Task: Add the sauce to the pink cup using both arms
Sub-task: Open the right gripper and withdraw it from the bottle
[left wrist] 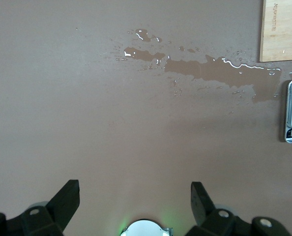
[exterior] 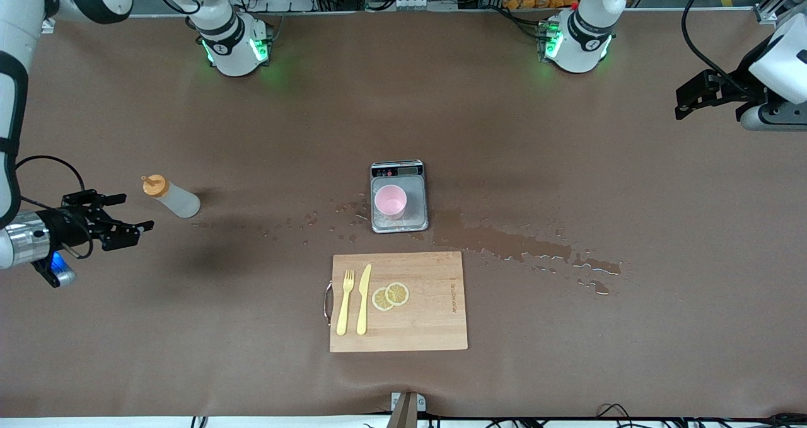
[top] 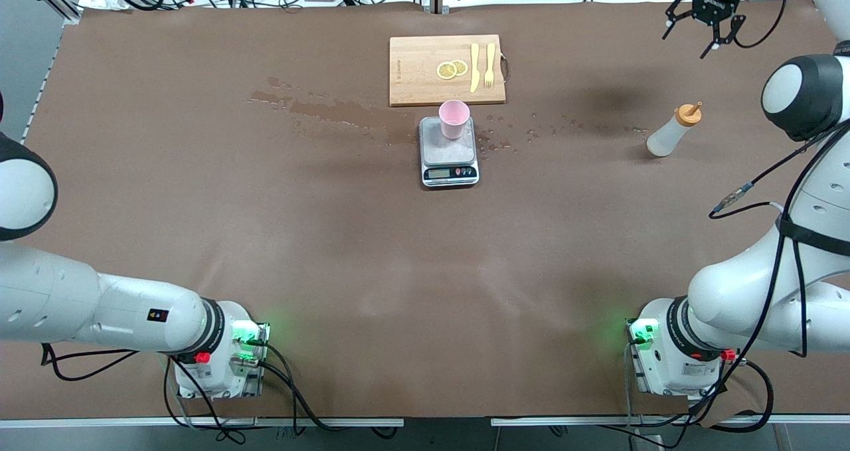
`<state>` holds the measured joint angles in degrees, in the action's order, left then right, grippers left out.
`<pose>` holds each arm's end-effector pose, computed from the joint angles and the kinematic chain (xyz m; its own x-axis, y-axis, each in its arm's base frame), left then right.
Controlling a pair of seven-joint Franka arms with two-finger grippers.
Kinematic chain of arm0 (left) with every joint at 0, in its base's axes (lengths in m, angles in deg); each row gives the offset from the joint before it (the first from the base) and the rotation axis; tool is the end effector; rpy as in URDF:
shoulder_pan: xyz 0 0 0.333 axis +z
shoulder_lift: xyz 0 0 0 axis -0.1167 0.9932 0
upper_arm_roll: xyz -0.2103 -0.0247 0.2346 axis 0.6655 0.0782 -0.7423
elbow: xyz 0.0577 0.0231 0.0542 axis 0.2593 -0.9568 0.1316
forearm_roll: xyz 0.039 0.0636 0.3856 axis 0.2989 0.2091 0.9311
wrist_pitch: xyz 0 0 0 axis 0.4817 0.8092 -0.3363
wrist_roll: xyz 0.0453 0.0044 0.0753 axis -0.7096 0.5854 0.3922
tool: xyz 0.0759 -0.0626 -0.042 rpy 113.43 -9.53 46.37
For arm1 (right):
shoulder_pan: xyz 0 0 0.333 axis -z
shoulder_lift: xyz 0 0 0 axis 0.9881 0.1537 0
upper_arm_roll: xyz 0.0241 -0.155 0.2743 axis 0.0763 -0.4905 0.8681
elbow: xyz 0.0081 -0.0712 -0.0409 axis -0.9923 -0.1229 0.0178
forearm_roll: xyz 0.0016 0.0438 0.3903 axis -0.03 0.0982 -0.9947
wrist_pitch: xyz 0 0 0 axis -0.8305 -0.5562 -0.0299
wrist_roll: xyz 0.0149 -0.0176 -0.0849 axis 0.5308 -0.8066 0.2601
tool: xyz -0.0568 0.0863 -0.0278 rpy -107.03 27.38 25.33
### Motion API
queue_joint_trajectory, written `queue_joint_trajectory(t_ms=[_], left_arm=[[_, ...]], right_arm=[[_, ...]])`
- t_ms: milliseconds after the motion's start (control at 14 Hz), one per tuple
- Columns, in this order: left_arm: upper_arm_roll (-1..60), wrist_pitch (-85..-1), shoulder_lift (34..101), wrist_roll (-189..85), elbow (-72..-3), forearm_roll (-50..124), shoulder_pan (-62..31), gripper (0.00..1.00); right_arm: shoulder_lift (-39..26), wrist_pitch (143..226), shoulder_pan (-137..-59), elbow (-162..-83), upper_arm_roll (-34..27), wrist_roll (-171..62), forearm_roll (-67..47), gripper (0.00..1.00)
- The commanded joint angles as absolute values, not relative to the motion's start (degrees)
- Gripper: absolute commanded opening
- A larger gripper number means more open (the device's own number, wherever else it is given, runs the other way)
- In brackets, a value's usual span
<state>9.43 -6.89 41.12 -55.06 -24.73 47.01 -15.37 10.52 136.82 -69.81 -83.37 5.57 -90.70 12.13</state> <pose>0.5292 -0.0606 0.6502 0.9952 -0.0607 -0.0769 -0.0624 -0.9979 -0.0198 0.6748 -0.0715 0.4062 0.6396 -0.4923 -0.5904 -0.6003 -0.7996 0.0164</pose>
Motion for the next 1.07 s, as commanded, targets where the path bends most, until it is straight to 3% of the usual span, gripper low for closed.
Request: queue_joint_trajectory(t_ms=[0, 285, 569, 783, 997], left_arm=[[9.6, -7.3, 41.4, -55.4, -24.4, 48.1, -15.1, 1.00], [9.6, -7.3, 41.3, -55.4, -24.4, 48.1, -15.1, 1.00], [9.5, -7.6, 41.3, -55.4, -24.4, 47.9, -15.1, 1.00], [9.5, -7.6, 41.4, -55.4, -24.4, 47.9, -15.1, 1.00], [9.4, -7.6, 41.4, -55.4, -24.3, 48.2, -15.2, 1.00]], right_arm=[[5.3, 136.4, -76.0, -85.1, 5.6, -85.1, 16.9, 1.00], [1.5, 135.9, -77.2, -85.7, 6.5, -84.0, 16.3, 1.00], [-8.6, 139.1, -77.6, -92.7, 6.9, -83.3, 16.2, 1.00], [-11.9, 139.8, -77.3, -94.2, 6.4, -78.1, 18.0, 1.00], [-19.5, 145.9, -76.9, -102.7, 6.4, -76.1, 19.9, 1.00]])
